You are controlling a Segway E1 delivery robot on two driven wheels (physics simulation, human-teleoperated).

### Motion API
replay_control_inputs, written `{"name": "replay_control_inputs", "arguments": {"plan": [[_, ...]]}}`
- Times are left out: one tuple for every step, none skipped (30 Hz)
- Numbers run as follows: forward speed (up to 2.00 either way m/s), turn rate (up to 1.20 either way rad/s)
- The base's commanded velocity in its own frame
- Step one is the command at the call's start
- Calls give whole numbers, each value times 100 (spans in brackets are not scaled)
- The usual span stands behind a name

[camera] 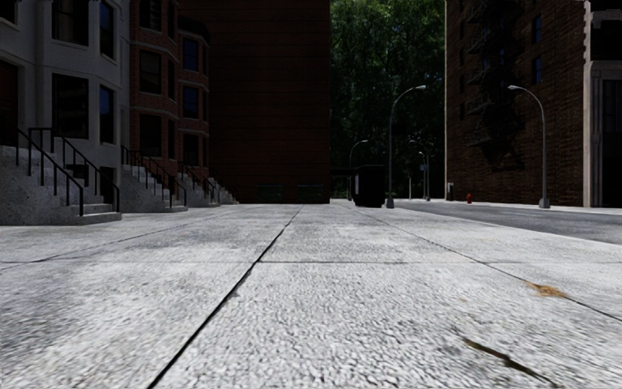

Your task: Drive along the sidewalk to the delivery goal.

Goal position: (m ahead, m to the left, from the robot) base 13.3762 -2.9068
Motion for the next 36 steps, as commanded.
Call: {"name": "replay_control_inputs", "arguments": {"plan": [[200,0],[200,-2],[200,-2],[200,-8],[200,-19],[200,-45],[200,-62],[200,-62],[200,-91],[200,-111],[200,-117],[200,-118],[200,-118],[200,-118],[200,-118],[200,-118],[200,-118],[200,-80],[200,-80],[200,0],[200,0],[200,0],[200,0],[200,0],[200,0],[200,0],[200,0],[200,0],[200,0],[200,0],[200,0],[200,0],[200,0],[200,0],[200,0],[200,0]]}}
